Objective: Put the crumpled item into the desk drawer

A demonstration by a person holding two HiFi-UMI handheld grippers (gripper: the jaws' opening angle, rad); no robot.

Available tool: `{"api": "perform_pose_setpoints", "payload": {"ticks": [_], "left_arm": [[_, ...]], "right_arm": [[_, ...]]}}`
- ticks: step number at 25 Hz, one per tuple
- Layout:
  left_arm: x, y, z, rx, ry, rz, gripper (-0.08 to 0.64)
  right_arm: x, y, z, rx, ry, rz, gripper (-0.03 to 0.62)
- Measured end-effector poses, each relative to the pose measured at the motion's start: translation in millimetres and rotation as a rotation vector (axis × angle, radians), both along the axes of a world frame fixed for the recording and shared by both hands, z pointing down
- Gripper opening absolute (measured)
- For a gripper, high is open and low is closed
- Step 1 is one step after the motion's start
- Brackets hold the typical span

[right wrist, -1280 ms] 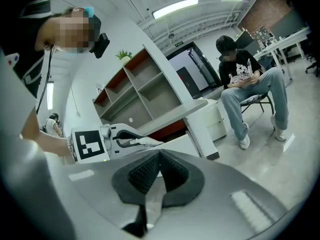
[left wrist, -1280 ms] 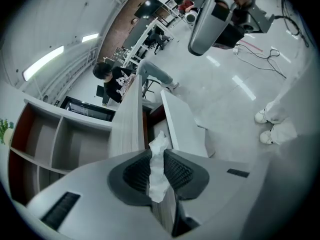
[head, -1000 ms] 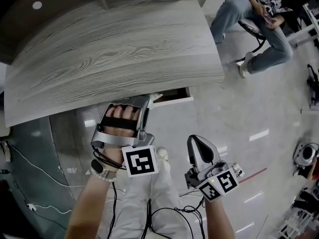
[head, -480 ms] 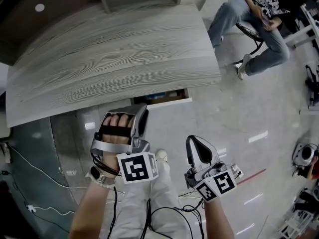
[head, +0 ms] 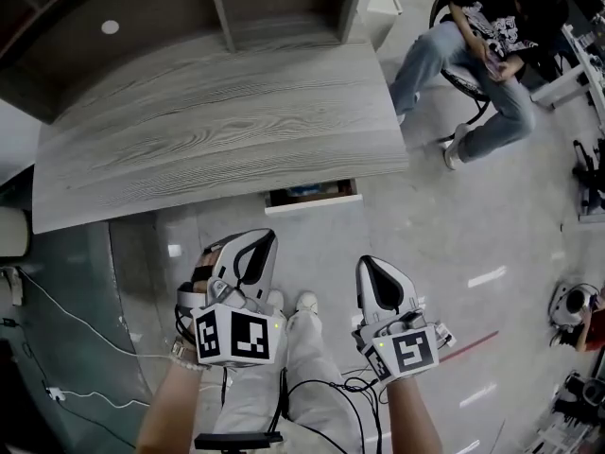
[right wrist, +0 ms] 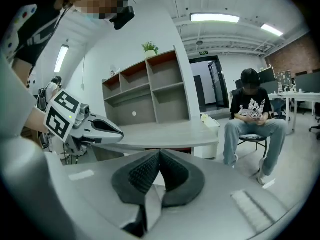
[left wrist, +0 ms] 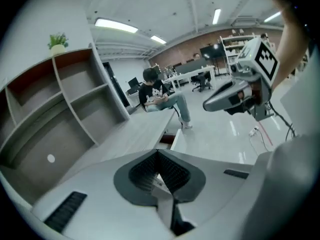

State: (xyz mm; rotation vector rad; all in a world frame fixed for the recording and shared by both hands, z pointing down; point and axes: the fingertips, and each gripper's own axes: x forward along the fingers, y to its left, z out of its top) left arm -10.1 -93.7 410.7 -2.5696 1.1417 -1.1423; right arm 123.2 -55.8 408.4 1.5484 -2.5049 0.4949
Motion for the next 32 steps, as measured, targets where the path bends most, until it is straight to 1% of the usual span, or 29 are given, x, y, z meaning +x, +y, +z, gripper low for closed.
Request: {"api": "perform_pose_setpoints", "payload": {"ticks": [2,7,10,14,18,22,32], "left_arm": [[-9.2,7.3,-23.2,-0.004,0.063,-0.032,0.006],[-25.3,19.1,-74.6,-0.015,0.173,-0.098,0.006],[-40.9,24.0,-102.8,-0.007,0.219,-0.135,0.006],[-50.5,34.2,-136.8,0.000,0.287,-0.155,0.006],[-65.7,48.9,-158.9,-0.012,0.318,-0.192,0.006],[-72.5,62.5,-181.4,-0.007,0.343,-0.205,0.006],[-94.1,81.0,-206.4,-0.002,0.377,-0.232,0.006]], "right_arm": [[-0.8,5.1,-16.3,0.009,0.012,0.000,0.009],[0.5,14.2,-57.0,0.036,0.049,-0.016,0.009],[-6.0,18.8,-79.5,0.054,0.055,-0.023,0.009],[-9.2,27.0,-107.1,0.072,0.065,-0.024,0.009],[-12.0,36.5,-132.1,0.088,0.073,-0.021,0.009],[-13.9,44.9,-152.8,0.107,0.087,-0.025,0.009],[-20.8,56.0,-185.5,0.142,0.083,-0.019,0.009]]}}
